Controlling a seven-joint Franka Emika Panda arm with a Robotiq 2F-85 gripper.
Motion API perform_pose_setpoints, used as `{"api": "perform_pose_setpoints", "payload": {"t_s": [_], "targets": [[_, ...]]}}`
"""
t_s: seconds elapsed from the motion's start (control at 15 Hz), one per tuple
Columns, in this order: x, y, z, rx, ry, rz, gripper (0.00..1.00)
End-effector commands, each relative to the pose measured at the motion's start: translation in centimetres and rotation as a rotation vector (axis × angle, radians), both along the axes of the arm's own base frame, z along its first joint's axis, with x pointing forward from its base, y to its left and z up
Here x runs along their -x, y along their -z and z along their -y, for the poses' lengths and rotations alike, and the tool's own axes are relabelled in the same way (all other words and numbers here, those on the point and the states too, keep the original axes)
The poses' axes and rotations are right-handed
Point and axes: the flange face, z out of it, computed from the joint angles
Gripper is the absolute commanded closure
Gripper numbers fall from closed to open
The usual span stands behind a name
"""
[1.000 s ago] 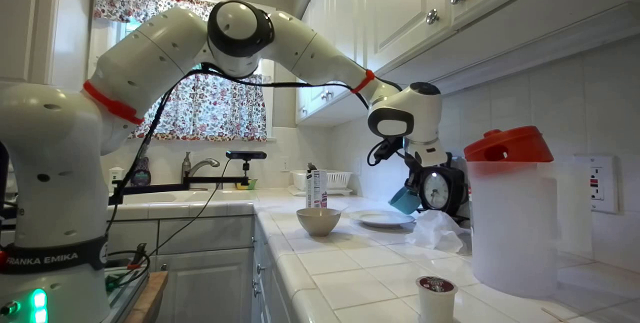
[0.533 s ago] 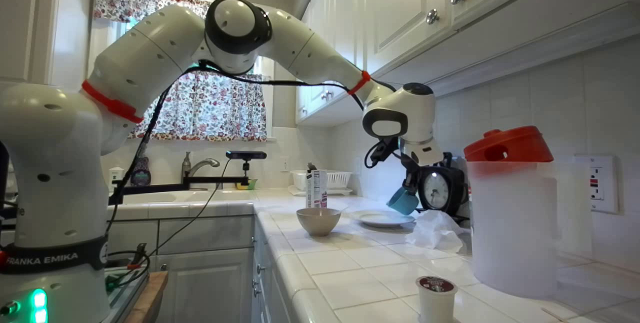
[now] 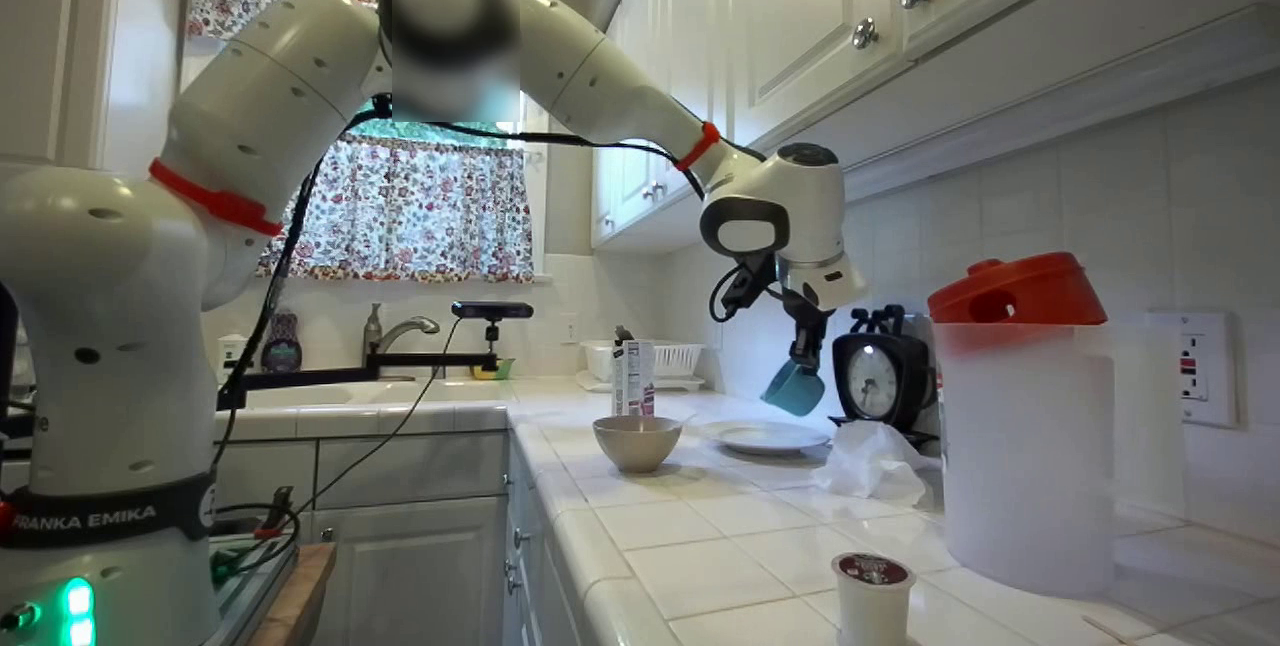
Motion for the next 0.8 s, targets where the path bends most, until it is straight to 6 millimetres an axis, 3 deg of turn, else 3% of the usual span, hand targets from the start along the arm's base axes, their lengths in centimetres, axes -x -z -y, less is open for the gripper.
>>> {"api": "perform_pose_setpoints", "payload": {"t_s": [0.0, 0.73], "targets": [[1.7, -0.33, 0.05, 0.003, -0.016, 0.021, 0.97], [1.94, -0.47, -0.07, -0.01, -0.039, 0.004, 0.97]]}}
